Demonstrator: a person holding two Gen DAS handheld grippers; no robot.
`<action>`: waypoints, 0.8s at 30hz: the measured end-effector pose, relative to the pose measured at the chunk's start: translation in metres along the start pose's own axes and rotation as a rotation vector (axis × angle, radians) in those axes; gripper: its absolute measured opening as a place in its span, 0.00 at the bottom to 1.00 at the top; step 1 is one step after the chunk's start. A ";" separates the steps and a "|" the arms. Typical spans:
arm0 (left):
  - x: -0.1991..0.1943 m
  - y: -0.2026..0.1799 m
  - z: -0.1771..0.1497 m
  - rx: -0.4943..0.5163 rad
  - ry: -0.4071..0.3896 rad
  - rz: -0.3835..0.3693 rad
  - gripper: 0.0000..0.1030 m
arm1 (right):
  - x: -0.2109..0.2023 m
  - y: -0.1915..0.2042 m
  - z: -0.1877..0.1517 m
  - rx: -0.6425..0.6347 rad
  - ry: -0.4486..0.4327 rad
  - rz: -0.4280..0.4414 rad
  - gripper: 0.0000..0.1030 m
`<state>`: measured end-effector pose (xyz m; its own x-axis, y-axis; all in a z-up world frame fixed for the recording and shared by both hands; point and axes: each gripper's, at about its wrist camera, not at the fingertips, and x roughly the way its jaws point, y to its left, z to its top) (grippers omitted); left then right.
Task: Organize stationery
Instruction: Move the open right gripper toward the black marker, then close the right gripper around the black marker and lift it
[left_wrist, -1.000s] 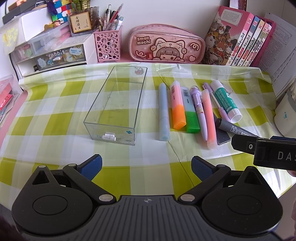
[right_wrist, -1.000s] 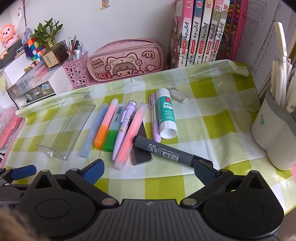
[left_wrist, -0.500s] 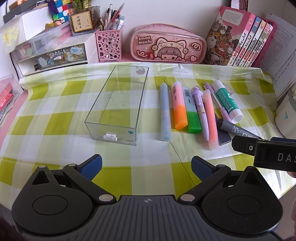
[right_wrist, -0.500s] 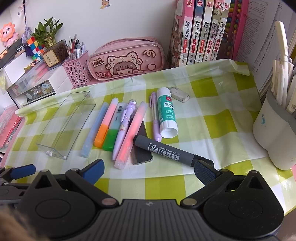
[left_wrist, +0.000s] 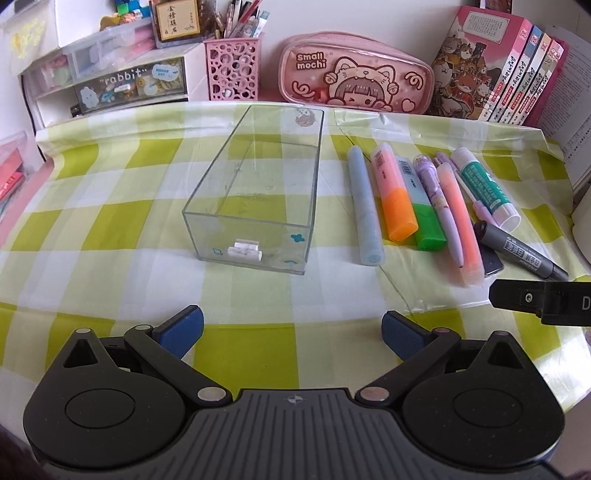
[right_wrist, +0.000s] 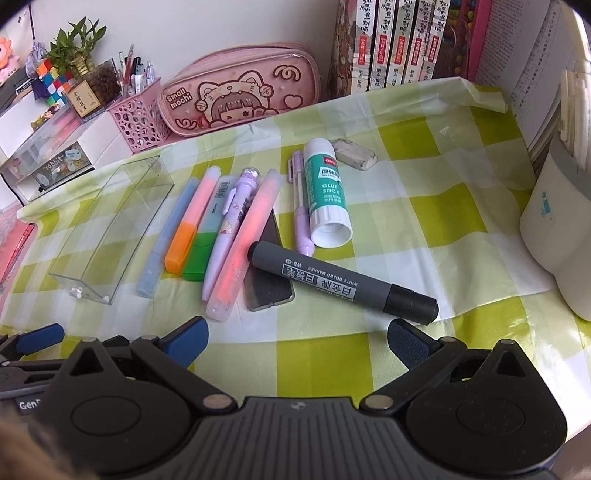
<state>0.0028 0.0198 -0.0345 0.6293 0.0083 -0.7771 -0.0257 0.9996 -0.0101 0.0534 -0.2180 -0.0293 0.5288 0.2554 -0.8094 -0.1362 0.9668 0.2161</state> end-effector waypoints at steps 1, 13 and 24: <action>0.002 0.000 0.000 0.004 -0.002 0.015 0.95 | 0.001 0.001 -0.002 -0.021 -0.023 -0.009 1.00; 0.012 0.004 -0.002 0.015 -0.128 0.013 0.95 | 0.011 0.003 -0.024 -0.204 -0.188 -0.063 1.00; 0.016 0.014 -0.003 0.043 -0.170 -0.017 0.95 | 0.014 -0.021 -0.018 -0.248 -0.219 -0.021 1.00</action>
<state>0.0107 0.0340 -0.0491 0.7519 -0.0076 -0.6593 0.0167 0.9998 0.0075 0.0488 -0.2343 -0.0550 0.6973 0.2545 -0.6701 -0.3089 0.9503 0.0394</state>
